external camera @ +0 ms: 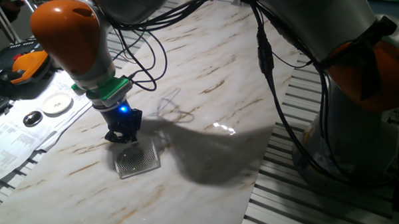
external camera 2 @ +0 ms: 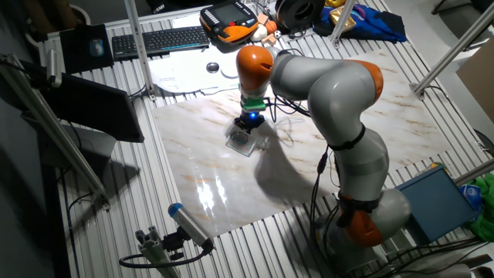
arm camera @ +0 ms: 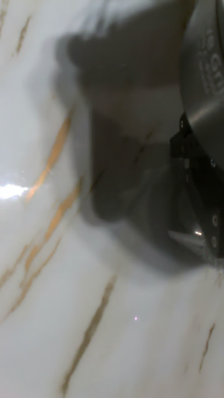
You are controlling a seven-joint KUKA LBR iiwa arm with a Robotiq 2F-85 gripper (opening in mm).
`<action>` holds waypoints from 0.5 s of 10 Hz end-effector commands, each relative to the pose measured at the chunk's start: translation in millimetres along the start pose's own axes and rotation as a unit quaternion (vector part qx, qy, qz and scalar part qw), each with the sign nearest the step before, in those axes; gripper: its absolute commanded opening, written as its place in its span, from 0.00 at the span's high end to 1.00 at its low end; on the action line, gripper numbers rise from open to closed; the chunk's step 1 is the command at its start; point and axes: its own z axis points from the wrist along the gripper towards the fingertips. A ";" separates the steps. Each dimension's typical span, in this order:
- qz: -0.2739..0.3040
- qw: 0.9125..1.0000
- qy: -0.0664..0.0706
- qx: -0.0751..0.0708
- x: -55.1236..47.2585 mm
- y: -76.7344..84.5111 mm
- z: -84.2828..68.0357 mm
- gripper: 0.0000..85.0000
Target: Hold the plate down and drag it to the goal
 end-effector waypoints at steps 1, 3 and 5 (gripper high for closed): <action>0.003 1.000 0.003 -0.002 0.6 2.3 -0.9 1.00; 0.008 1.000 0.005 -0.003 3.4 7.3 0.3 1.00; 0.011 1.000 0.000 0.000 6.5 10.7 3.9 1.00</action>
